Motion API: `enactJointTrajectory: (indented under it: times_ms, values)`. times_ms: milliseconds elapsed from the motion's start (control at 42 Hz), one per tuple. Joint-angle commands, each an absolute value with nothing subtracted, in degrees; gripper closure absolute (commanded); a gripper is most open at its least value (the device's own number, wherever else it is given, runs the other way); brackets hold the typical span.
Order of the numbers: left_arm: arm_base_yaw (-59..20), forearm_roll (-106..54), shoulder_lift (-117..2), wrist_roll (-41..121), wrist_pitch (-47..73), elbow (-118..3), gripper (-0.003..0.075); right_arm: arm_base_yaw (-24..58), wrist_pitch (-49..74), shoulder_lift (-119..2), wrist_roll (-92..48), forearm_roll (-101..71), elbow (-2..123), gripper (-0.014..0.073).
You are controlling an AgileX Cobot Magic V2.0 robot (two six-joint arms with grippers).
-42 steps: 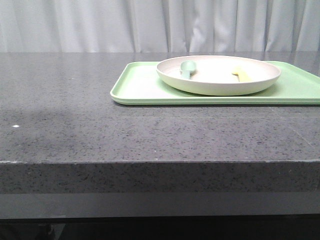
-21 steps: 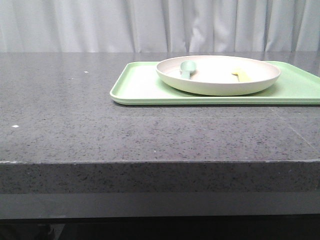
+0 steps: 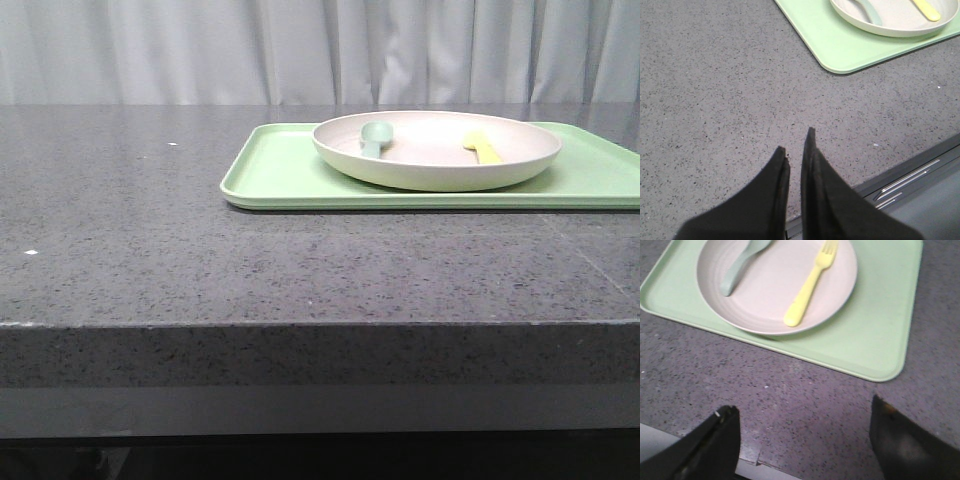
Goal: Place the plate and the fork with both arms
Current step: 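Move the right gripper toward the yellow fork on the plate, then lower the right gripper and close it on the yellow fork handle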
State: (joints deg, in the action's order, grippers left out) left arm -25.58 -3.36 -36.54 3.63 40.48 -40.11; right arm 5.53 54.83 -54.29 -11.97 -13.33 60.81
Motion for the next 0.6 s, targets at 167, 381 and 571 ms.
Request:
enactJointTrajectory:
  times_ms: [167, 381, 571]
  values:
    - [-25.5, -3.5, -36.3, 2.9, 35.7, -41.7, 0.0659, 12.8, 54.3, -66.1, -12.6, -12.8, 73.1, 0.0102]
    - [-25.5, -3.5, -36.3, 2.9, 35.7, -41.7, 0.0659, 12.9, 58.0, -77.1, -7.2, -11.4, 82.5, 0.0232]
    - [-25.5, -3.5, -36.3, 2.9, 35.7, -41.7, 0.0659, 12.9, 63.9, -87.7, 1.7, -5.9, 91.9, 0.0236]
